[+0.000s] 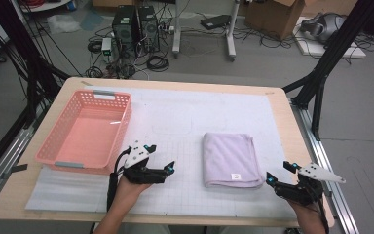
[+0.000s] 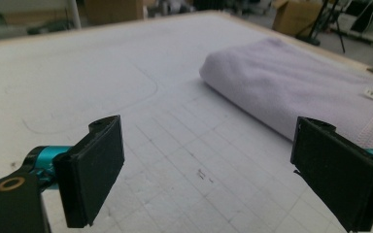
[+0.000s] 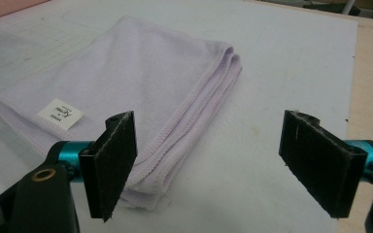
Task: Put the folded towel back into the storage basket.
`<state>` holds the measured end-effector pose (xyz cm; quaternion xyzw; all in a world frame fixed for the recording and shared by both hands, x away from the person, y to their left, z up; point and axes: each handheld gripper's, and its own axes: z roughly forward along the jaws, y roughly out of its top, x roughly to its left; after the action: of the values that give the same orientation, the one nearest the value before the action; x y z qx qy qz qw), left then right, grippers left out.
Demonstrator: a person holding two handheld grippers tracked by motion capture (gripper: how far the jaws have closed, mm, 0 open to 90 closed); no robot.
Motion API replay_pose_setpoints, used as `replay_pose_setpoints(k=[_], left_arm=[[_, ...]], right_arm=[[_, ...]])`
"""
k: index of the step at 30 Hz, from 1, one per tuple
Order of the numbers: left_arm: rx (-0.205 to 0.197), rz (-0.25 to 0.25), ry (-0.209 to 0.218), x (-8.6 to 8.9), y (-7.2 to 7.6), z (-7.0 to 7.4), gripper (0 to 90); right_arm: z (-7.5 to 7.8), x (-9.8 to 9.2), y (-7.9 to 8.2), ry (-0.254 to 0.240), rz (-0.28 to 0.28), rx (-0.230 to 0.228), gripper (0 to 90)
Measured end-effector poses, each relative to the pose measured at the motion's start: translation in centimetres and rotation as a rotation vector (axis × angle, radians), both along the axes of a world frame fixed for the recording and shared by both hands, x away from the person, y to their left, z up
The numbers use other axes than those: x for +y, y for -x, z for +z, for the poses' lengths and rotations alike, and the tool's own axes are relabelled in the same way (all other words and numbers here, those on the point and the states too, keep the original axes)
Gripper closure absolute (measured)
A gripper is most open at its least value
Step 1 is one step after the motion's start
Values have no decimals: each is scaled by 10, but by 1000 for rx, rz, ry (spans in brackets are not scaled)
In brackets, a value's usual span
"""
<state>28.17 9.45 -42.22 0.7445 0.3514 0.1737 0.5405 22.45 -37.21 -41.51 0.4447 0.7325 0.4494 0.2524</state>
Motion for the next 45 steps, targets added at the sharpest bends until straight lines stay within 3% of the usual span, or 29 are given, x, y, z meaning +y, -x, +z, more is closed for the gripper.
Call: replay_pose_setpoints(k=[3,4,7,10,16,25,29,38,42,45], left_arm=[[14,-5,22,-5,-6,4,128],[42,-26,53,-12,-12,7,132],[43,-62,55,-21,-17,11,174],[72,-94,53,-42,-26,14,184],[114,-126,30,-73,-36,13,185],[206,-143,-29,-114,-49,-3,186],[251,-118,-73,-124,-56,-11,187],[349,-88,-100,-135,-62,-24,190],[341,-80,-121,-138,-61,-24,194],[328,-99,-142,-141,-58,-24,246]], right_arm=[[0,2,-1,7,5,2,204],[0,2,-1,4,6,3,204],[0,2,-1,6,9,3,204],[0,2,-1,3,9,6,204],[-1,2,-2,2,12,4,204],[-2,0,-4,5,15,9,204],[-2,0,-4,3,14,11,204],[-3,2,-5,-1,23,19,204],[-3,2,-5,2,27,16,204],[-3,3,-6,1,31,23,204]])
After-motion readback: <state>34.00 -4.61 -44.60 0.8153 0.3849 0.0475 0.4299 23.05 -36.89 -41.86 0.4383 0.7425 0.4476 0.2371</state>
